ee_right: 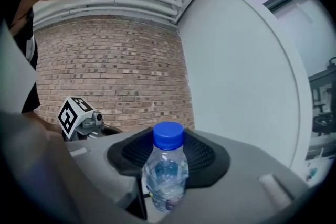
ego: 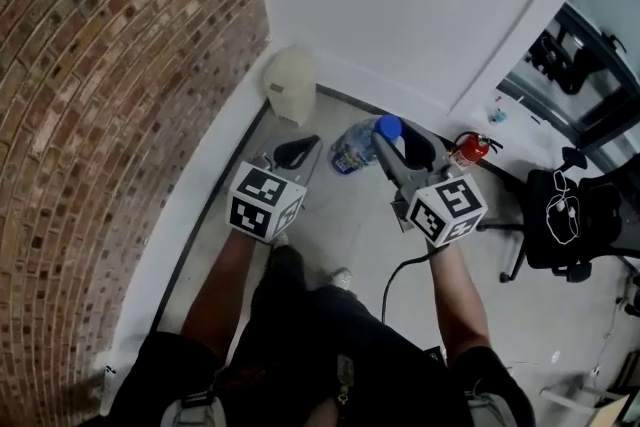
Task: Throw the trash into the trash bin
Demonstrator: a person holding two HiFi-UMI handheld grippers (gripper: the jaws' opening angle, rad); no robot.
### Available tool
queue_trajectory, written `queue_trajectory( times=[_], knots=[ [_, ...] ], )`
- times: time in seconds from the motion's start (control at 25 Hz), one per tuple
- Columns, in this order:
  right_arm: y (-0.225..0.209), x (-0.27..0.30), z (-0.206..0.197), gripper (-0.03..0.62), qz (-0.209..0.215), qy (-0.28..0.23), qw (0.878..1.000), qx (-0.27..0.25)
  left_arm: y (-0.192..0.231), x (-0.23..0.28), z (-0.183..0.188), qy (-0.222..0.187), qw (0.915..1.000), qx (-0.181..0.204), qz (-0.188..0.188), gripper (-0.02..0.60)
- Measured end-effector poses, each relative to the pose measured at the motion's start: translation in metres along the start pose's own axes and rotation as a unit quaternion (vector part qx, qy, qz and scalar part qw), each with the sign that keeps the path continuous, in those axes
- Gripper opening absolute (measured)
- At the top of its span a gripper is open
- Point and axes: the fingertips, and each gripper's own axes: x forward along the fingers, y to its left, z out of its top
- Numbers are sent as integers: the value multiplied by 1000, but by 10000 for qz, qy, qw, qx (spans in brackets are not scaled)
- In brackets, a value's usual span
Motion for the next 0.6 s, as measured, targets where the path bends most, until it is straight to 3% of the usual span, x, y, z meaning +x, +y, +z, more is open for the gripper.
queue_trajectory(
  times=[0.2,0.6],
  knots=[
    [22,49,-1,179,168,75,9998,-52,47,-4,-13,-101,9996,-234,88,7],
    [17,166,-22,179,-221,515,9984,-120,169,27,-33,-77,9988,-405,-251,7]
  ],
)
